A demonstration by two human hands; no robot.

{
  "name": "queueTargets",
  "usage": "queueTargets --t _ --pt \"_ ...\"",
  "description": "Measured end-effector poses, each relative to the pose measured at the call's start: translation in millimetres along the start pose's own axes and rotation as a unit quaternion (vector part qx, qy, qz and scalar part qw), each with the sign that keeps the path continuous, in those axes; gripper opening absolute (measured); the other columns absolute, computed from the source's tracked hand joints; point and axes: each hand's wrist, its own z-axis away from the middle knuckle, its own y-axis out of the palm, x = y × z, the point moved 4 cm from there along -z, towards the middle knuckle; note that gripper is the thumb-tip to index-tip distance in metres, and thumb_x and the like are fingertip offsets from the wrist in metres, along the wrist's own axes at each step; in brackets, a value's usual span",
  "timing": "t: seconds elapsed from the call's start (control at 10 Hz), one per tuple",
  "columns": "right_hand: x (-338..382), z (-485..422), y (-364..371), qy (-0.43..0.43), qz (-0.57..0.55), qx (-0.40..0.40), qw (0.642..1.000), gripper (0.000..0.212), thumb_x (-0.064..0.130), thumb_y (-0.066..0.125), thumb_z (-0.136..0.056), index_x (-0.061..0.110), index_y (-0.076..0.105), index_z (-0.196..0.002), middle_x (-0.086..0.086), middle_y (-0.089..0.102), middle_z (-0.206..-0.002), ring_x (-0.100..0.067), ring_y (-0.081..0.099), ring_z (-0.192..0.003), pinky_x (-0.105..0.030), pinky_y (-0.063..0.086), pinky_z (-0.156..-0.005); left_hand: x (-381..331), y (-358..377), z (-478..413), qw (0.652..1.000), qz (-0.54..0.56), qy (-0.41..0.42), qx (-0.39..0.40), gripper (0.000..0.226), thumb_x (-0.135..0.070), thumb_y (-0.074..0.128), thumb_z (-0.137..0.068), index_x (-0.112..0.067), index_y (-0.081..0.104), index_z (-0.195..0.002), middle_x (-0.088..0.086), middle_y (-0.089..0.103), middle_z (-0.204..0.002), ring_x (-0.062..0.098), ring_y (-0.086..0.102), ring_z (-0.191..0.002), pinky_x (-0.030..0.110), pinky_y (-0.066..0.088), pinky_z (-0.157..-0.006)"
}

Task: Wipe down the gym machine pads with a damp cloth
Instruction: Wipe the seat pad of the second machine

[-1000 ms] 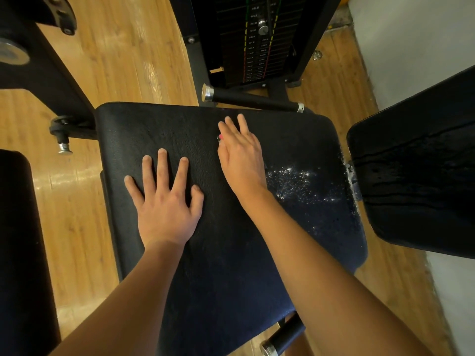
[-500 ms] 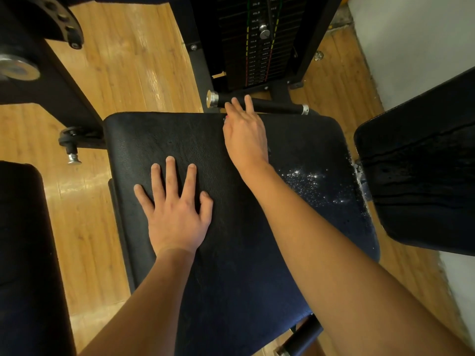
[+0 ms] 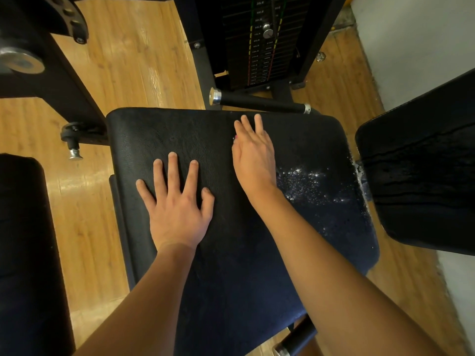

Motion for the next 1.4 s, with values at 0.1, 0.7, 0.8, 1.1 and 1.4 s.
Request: queueTargets --t 0.1,0.7,0.8,1.1,1.4 --pt "0.5 -16.5 -2.5 -0.011 0.016 0.006 1.0 0.044 0.02 0.037 -0.11 0.009 0.042 -0.153 -0.007 0.037 -0.163 -0.027 0.01 -0.158 -0.043 0.02 -0.126 -0.5 0.1 0.3 1.0 -0.002 0.0 -0.001 0.061 -0.049 0.031 -0.101 -0.027 0.036 -0.158 0.011 0.02 -0.169 0.035 0.008 -0.157 0.067 0.005 -0.122" --pt "-8.9 34.6 1.8 0.009 -0.042 -0.014 0.999 0.044 0.016 0.043 -0.108 0.007 0.047 -0.15 -0.011 0.042 -0.16 -0.027 0.018 -0.157 -0.042 0.025 -0.123 -0.3 0.7 0.2 1.0 -0.002 0.0 0.001 0.062 -0.049 0.029 -0.101 -0.027 0.035 -0.158 0.011 0.019 -0.169 0.035 0.008 -0.157 0.066 0.005 -0.122" --pt "-5.9 22.8 0.6 0.012 -0.047 -0.014 0.999 0.043 0.015 0.042 -0.108 0.006 0.048 -0.15 -0.012 0.042 -0.159 -0.027 0.017 -0.157 -0.041 0.022 -0.124 -0.1 0.9 0.3 1.0 -0.002 0.0 -0.002 0.061 -0.049 0.03 -0.101 -0.027 0.036 -0.157 0.011 0.021 -0.169 0.035 0.009 -0.157 0.067 0.005 -0.122" --pt "-3.6 16.1 2.1 0.022 -0.032 -0.029 0.999 0.044 0.017 0.041 -0.109 0.007 0.044 -0.152 -0.011 0.041 -0.161 -0.028 0.017 -0.157 -0.042 0.026 -0.124 0.7 1.4 -0.6 1.0 0.0 0.001 -0.005 0.062 -0.05 0.03 -0.101 -0.027 0.035 -0.158 0.011 0.02 -0.169 0.035 0.009 -0.157 0.067 0.005 -0.122" --pt "-12.9 69.2 3.9 0.025 -0.087 -0.032 0.995 0.041 0.013 0.044 -0.108 0.004 0.051 -0.147 -0.013 0.045 -0.157 -0.027 0.02 -0.156 -0.042 0.023 -0.123 0.1 1.7 0.3 1.0 0.001 0.001 -0.008 0.061 -0.05 0.028 -0.101 -0.028 0.035 -0.158 0.01 0.02 -0.169 0.035 0.009 -0.157 0.066 0.004 -0.122"
